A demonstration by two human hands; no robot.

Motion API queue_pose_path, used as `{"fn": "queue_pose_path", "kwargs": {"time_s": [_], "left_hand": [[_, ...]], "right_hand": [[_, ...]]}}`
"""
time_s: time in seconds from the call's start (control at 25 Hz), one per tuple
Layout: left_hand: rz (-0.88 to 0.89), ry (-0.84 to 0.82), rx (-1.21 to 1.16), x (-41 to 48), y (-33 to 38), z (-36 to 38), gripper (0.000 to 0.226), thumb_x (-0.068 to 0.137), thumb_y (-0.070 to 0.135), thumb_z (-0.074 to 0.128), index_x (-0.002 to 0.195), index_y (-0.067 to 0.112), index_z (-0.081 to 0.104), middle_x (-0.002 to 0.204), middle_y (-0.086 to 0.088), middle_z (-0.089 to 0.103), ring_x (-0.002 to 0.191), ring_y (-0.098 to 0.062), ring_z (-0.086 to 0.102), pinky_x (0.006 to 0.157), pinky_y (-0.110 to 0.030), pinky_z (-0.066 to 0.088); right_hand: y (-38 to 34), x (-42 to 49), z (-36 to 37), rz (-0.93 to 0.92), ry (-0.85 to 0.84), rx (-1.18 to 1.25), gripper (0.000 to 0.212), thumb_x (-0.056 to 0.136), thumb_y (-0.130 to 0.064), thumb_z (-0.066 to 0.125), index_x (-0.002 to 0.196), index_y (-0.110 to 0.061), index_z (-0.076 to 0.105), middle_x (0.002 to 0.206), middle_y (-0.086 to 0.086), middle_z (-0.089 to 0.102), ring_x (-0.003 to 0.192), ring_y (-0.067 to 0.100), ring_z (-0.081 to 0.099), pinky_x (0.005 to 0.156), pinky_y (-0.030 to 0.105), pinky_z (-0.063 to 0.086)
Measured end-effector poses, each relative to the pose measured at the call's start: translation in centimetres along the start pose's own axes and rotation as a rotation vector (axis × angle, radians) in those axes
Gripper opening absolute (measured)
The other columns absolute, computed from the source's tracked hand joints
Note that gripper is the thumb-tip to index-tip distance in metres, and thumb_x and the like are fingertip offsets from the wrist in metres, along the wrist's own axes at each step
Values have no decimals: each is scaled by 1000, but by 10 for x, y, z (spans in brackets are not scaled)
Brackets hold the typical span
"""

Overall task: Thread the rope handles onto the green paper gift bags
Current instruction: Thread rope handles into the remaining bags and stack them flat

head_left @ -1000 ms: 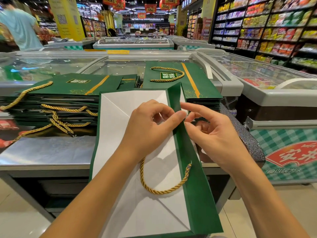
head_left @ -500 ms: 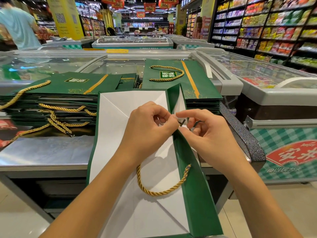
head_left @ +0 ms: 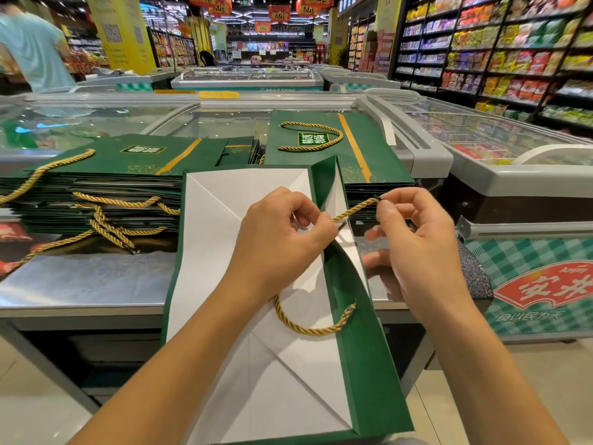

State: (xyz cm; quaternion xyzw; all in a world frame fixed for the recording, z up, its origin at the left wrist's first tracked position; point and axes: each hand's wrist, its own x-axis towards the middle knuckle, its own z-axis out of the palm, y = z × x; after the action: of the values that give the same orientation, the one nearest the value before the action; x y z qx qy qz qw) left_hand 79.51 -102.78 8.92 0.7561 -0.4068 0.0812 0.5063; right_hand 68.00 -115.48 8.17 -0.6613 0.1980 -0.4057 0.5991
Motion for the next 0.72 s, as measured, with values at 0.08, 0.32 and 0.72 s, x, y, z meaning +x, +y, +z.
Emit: {"fn": "queue_pose_path", "kwargs": {"time_s": [0.08, 0.32, 0.72], "left_hand": [[9, -8, 28, 0, 1, 1, 20, 89, 39, 65, 80, 21, 69, 79, 9, 59, 70, -9, 53, 61, -21, 42], [165, -58, 218, 0, -6, 2, 18, 86, 42, 59, 84, 25, 63, 82, 12, 51, 81, -8, 48, 66, -25, 42], [153, -107, 123, -2, -4, -18, 9, 90, 23, 73, 84, 19, 68, 81, 6, 58, 74, -9, 53, 65, -17, 42]], "right_hand": [[-1, 2, 2, -1, -31, -26, 6, 104, -14, 55, 103, -17, 60, 104, 17, 62, 75, 22, 72, 49, 40, 59], [-5, 2, 3, 34, -253, -1, 45, 100, -10, 55, 132, -41, 56, 111, 11, 70, 73, 32, 67, 70, 51, 61], [-8, 0, -1, 24, -338, -153, 42, 88, -5, 74, 121, -30, 69, 105, 3, 62, 80, 27, 70, 78, 38, 63]]}}
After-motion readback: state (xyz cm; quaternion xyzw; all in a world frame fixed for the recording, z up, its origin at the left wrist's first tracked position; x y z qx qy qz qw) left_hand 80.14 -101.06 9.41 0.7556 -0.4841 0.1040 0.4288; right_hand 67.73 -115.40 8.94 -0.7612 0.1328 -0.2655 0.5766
